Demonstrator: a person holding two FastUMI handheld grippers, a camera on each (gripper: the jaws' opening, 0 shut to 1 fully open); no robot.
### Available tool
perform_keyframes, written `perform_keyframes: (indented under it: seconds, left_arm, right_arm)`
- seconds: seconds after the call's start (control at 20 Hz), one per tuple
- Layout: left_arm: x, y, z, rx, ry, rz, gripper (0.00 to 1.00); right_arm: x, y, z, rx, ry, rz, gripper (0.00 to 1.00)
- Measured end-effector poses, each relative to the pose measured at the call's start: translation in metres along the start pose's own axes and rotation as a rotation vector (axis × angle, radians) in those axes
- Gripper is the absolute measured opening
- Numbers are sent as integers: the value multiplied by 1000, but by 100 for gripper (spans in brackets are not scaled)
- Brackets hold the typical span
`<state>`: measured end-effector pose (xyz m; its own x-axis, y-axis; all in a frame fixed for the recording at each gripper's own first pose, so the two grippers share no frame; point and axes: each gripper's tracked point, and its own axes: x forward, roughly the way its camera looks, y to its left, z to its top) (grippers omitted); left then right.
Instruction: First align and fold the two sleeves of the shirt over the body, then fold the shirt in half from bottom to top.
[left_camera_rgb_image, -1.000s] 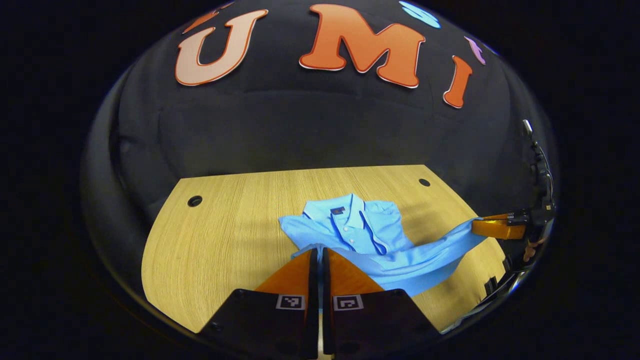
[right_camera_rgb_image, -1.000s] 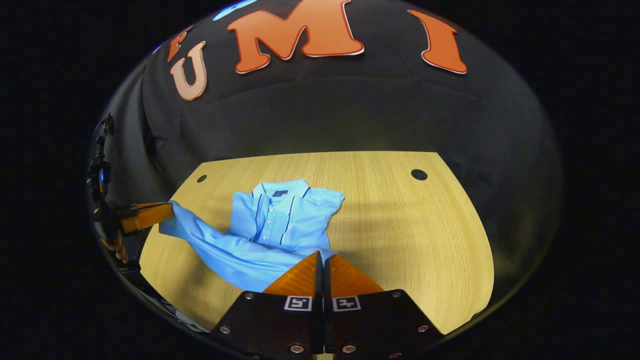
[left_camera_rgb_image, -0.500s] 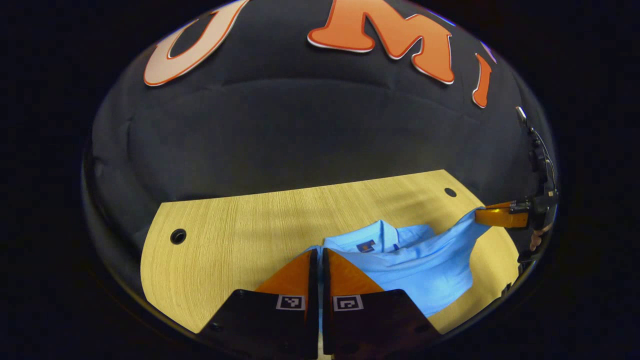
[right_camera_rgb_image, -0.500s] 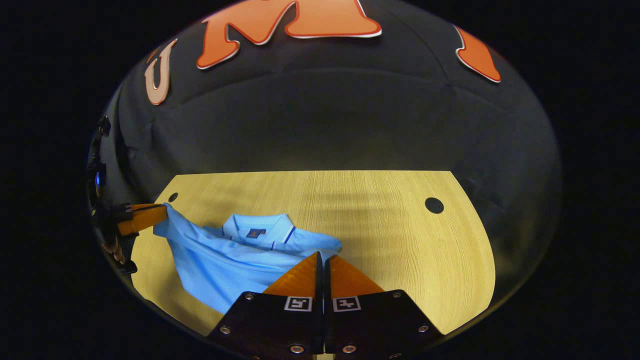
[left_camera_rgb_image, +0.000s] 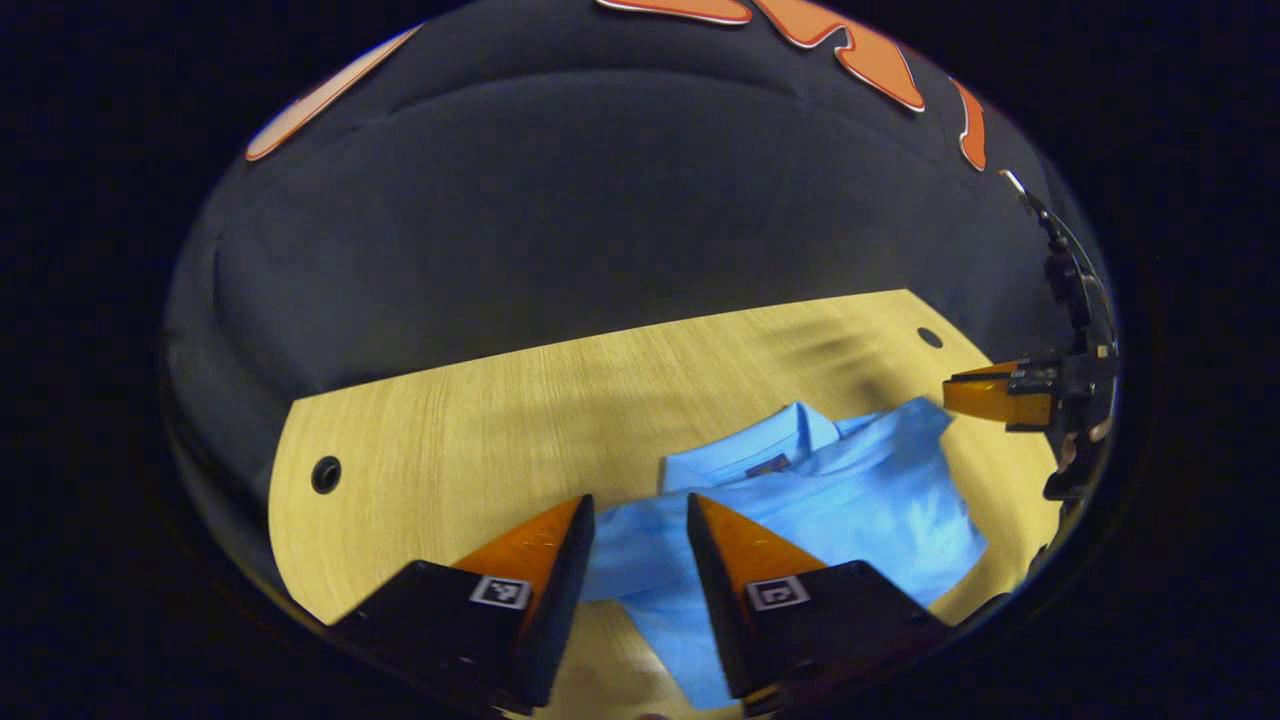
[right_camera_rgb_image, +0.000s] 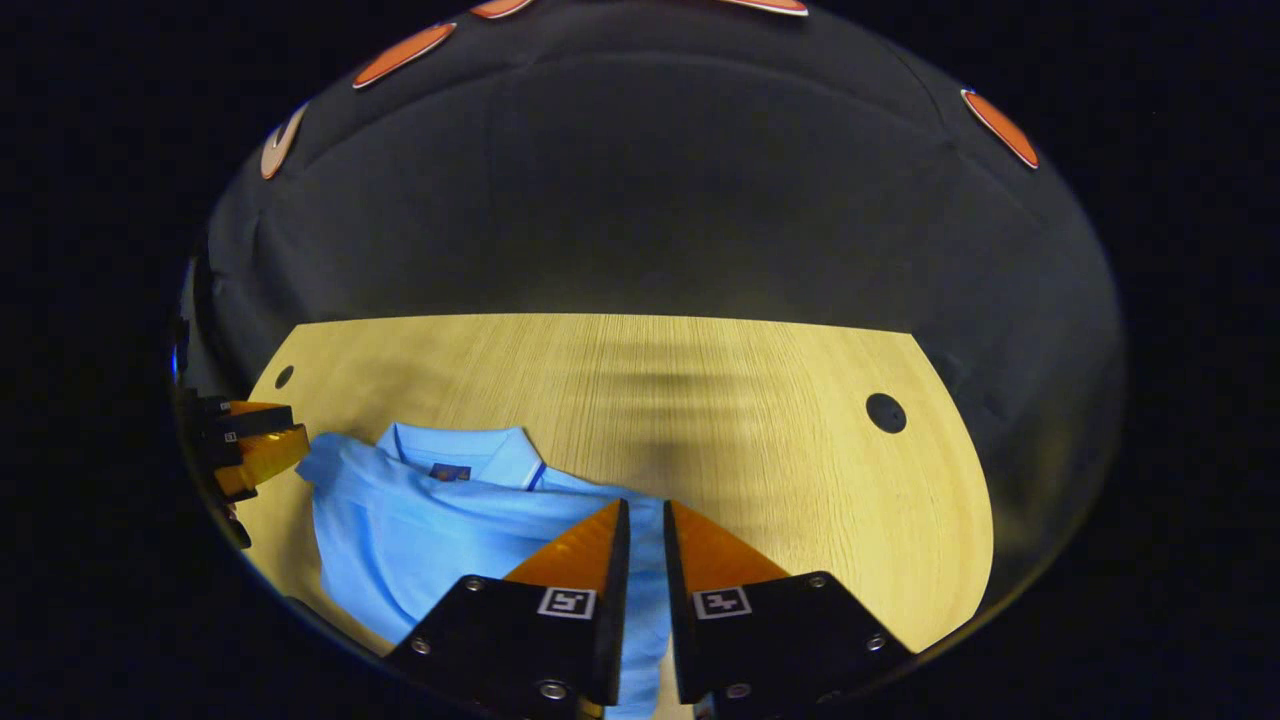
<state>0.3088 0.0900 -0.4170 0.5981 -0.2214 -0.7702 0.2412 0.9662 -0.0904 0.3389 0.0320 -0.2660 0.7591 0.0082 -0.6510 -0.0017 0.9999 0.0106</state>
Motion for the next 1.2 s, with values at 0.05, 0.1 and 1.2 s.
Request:
perform_keyframes:
  seconds: [0.05, 0.1, 1.2]
  left_arm:
    - [-6, -2, 0, -16, -2, 3, 77]
    - [-12, -3, 0, -33, -5, 5, 92]
    - [-348, -130, -3, 27, -504, 201, 97]
  right_arm:
    - [-6, -1, 2, -17, -10, 1, 35]
    - [-17, -2, 5, -24, -19, 2, 43]
    - [-346, -9, -41, -45, -550, 118, 92]
